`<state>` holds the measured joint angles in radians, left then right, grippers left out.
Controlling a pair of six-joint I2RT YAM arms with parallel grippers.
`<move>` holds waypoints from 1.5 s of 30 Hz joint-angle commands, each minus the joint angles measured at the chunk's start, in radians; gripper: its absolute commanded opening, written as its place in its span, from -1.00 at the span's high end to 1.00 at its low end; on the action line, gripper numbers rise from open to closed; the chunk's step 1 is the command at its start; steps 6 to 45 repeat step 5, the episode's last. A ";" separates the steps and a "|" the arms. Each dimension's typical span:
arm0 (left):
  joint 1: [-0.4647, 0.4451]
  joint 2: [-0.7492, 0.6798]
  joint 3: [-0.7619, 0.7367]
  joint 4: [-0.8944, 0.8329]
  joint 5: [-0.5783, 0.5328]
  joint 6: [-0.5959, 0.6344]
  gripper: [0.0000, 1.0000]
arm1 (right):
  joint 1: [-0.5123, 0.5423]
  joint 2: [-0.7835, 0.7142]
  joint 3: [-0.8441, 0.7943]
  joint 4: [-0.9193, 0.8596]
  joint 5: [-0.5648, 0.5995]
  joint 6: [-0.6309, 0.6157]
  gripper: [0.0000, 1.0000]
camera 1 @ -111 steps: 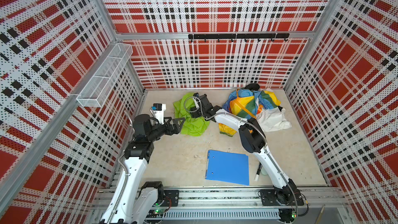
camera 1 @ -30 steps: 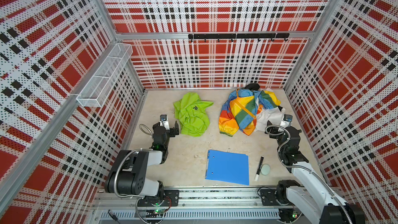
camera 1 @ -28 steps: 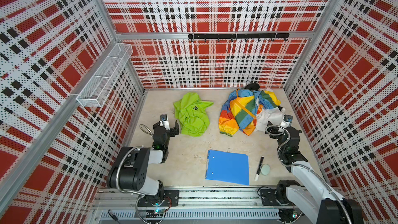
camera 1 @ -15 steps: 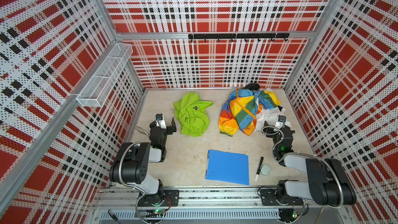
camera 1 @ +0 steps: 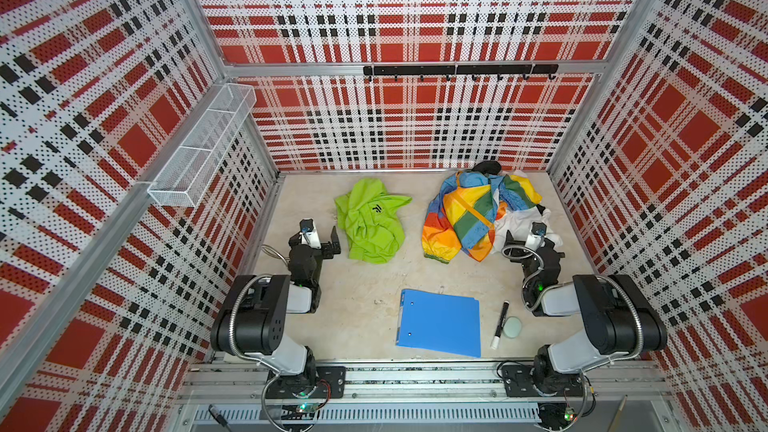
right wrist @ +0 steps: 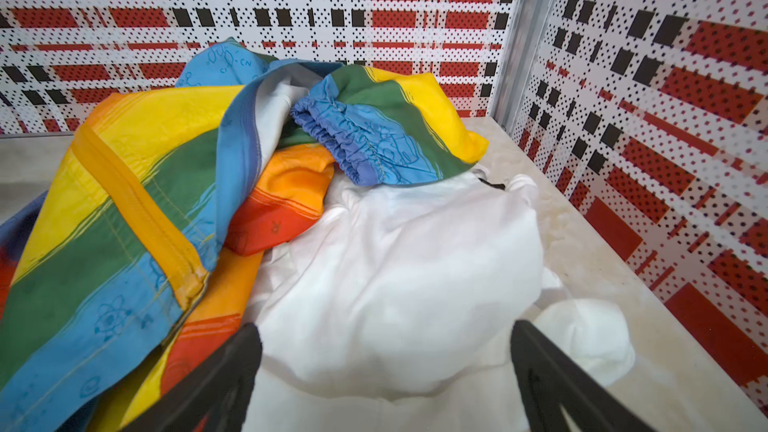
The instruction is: Pick out a specific cloth from the pile
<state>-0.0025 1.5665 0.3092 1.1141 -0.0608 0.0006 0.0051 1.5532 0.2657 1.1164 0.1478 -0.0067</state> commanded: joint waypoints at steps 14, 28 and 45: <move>-0.002 0.008 -0.002 0.034 0.003 -0.003 -0.98 | -0.001 0.002 0.007 0.081 -0.012 -0.012 -1.00; -0.002 0.008 -0.002 0.034 0.003 -0.003 -0.98 | -0.001 0.002 0.007 0.081 -0.012 -0.012 -1.00; -0.002 0.008 -0.002 0.034 0.003 -0.003 -0.98 | -0.001 0.002 0.007 0.081 -0.012 -0.012 -1.00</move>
